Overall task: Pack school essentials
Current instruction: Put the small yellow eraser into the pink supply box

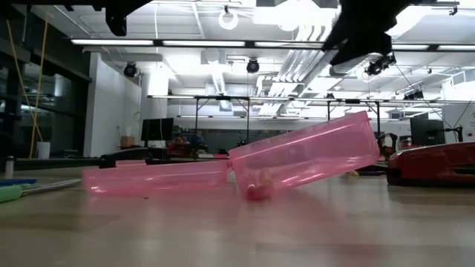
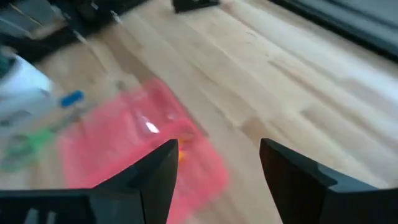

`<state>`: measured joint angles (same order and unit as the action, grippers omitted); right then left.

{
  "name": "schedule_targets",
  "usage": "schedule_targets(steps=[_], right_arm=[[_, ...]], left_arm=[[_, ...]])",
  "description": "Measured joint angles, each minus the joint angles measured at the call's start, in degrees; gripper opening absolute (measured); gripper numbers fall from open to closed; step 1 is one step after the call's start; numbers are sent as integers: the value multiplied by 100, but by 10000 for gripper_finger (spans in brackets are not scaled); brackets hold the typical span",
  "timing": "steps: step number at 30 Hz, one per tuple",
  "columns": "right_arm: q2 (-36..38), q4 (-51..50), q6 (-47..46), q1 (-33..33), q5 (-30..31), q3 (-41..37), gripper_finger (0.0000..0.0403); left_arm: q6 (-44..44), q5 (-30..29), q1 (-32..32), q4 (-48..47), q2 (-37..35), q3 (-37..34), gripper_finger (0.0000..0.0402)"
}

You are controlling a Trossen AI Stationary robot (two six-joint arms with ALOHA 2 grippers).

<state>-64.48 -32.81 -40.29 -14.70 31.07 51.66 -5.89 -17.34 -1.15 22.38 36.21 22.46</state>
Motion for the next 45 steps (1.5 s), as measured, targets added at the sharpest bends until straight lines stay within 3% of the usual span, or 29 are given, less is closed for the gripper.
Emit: schedule_targets(steps=[4, 11, 17, 22, 25, 45], right_arm=[[306, -9, 89, 1, 90, -447, 218], [1052, 2867, 209, 321, -956, -2279, 217], [1313, 4731, 2267, 583, -1210, -2513, 217], [1366, 4888, 3508, 581, -1107, -2139, 217], [1366, 4891, 3275, 583, -885, -1979, 217], [1361, 4849, 3022, 581, -914, -1906, 217]], left_arm=[[-76, -27, 0, -3, 0, 0, 131], [-249, -149, 0, -25, 0, 0, 131], [-249, -152, 0, -29, 0, 0, 131], [-142, -153, 0, -77, 0, 2, 131], [-96, -151, 0, -72, 0, 2, 131], [57, -131, 0, -66, 0, 2, 131]])
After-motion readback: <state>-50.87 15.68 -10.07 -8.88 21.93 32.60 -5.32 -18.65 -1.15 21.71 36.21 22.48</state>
